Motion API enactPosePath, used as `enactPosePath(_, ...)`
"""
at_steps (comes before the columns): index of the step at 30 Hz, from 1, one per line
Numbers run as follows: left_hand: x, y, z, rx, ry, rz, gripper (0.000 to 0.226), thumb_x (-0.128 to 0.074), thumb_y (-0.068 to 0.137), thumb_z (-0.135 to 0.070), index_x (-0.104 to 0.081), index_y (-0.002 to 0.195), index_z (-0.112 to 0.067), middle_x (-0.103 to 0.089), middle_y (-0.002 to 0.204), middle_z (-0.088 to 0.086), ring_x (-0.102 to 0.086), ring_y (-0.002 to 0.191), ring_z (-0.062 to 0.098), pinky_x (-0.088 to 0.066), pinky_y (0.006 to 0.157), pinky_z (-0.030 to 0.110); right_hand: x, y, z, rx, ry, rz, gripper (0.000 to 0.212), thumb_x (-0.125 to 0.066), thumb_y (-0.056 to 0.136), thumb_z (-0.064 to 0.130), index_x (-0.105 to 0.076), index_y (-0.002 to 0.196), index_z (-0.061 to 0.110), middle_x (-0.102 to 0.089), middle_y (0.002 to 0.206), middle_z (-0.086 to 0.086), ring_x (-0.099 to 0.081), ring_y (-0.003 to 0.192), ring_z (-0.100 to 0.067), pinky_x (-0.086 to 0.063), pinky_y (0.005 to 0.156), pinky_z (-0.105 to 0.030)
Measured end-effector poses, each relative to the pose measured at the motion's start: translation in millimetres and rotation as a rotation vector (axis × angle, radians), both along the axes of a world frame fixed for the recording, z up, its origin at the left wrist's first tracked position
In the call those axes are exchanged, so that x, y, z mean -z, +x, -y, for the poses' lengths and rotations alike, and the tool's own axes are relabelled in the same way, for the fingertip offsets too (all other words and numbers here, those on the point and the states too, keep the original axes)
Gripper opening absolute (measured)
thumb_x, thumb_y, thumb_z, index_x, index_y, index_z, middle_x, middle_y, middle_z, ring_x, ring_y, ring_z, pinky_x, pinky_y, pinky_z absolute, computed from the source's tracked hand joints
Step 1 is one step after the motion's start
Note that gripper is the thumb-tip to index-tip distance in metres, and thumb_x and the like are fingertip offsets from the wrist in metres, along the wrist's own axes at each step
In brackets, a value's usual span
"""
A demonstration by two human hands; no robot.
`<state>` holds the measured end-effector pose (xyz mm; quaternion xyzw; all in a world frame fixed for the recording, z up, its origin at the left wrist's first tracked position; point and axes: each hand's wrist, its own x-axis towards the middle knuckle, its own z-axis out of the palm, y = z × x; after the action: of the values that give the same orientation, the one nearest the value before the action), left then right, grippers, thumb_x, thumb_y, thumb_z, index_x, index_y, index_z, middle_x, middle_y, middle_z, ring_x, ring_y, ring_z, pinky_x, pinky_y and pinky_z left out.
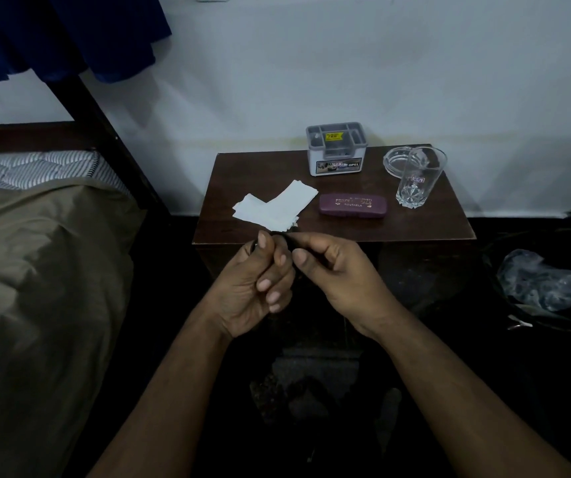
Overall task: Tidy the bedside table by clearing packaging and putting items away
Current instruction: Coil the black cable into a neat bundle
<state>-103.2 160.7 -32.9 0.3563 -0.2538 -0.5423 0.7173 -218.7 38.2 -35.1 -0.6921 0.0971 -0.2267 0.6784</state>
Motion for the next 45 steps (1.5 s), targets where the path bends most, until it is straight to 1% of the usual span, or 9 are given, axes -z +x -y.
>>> enactPosePath(6,-1,-5,12,-0.119,0.154,-0.025,0.036,-0.069,0.082,-0.057,-0.075,0.085,-0.022,-0.062,0.066,-0.007,-0.068,0.068,0.006,-0.055,0.054,0.022,12,10,-10,0.191,0.242,-0.068,0.021,-0.058,0.102,0.006,-0.077,0.104,0.012,-0.077,0.082,0.005,-0.071,0.081,-0.003,-0.056,0.071,-0.020)
enactPosePath(11,7,-7,20,-0.159,0.240,-0.238,0.044,-0.058,0.088,-0.052,-0.081,0.093,-0.014,-0.078,0.088,0.003,-0.076,0.100,0.017,-0.063,0.070,0.033,20,14,-14,0.285,0.446,-0.175,0.039,-0.056,0.096,-0.005,-0.079,0.081,0.022,-0.079,0.081,0.003,-0.074,0.083,-0.006,-0.057,0.070,-0.015)
enactPosePath(14,15,-3,16,-0.263,0.347,-0.258,0.037,-0.064,0.086,-0.047,-0.076,0.095,-0.013,-0.078,0.091,0.004,-0.077,0.095,0.019,-0.063,0.068,0.036,20,17,-10,0.345,0.444,-0.190,0.027,-0.058,0.098,-0.001,-0.080,0.096,0.015,-0.077,0.096,-0.008,-0.070,0.089,-0.011,-0.056,0.079,-0.019)
enactPosePath(22,21,-7,15,-0.456,0.414,0.321,0.044,-0.071,0.089,-0.048,-0.064,0.123,-0.020,-0.072,0.118,0.007,-0.072,0.106,0.022,-0.061,0.071,0.036,9,13,12,0.513,-0.369,-0.183,0.021,-0.065,0.097,0.012,-0.076,0.115,0.011,-0.076,0.109,0.002,-0.067,0.100,-0.004,-0.048,0.091,-0.010)
enactPosePath(25,24,-13,22,-0.520,0.346,0.639,0.019,-0.057,0.103,-0.032,-0.064,0.117,-0.020,-0.072,0.097,0.004,-0.072,0.074,0.015,-0.056,0.048,0.033,10,13,3,0.456,-0.464,-0.143,0.020,-0.065,0.097,0.012,-0.075,0.114,0.012,-0.074,0.108,0.002,-0.066,0.100,-0.004,-0.045,0.089,-0.007)
enactPosePath(28,25,-15,26,-0.676,0.440,0.891,0.019,-0.047,0.107,-0.034,-0.058,0.101,-0.020,-0.065,0.073,0.004,-0.061,0.044,0.017,-0.047,0.043,0.030,12,13,-1,0.396,-0.316,-0.193,0.020,-0.066,0.098,0.019,-0.075,0.115,0.016,-0.075,0.109,0.007,-0.068,0.104,-0.002,-0.050,0.095,-0.016)
enactPosePath(32,24,-15,26,-0.796,0.466,1.085,0.022,-0.043,0.108,-0.036,-0.053,0.105,-0.016,-0.063,0.066,-0.005,-0.059,0.041,0.008,-0.045,0.042,0.022,13,14,-2,0.318,-0.085,-0.172,0.016,-0.067,0.097,0.023,-0.074,0.107,0.033,-0.078,0.105,0.012,-0.071,0.103,0.000,-0.054,0.094,-0.023)
enactPosePath(39,29,-6,29,-0.641,0.528,0.999,0.027,-0.044,0.106,-0.043,-0.057,0.101,-0.020,-0.066,0.077,-0.002,-0.064,0.061,0.023,-0.056,0.057,0.047,14,10,5,0.296,-0.057,-0.167,0.020,-0.064,0.099,0.020,-0.075,0.115,0.018,-0.079,0.101,0.004,-0.074,0.099,-0.009,-0.058,0.096,-0.039)
enactPosePath(45,26,-11,28,-0.662,0.386,0.801,0.028,-0.043,0.105,-0.047,-0.058,0.096,-0.026,-0.068,0.080,-0.013,-0.064,0.065,-0.001,-0.046,0.044,0.020,10,11,3,0.186,0.288,-0.040,0.027,-0.054,0.103,0.004,-0.060,0.128,0.015,-0.075,0.102,-0.013,-0.072,0.089,-0.016,-0.057,0.079,-0.028)
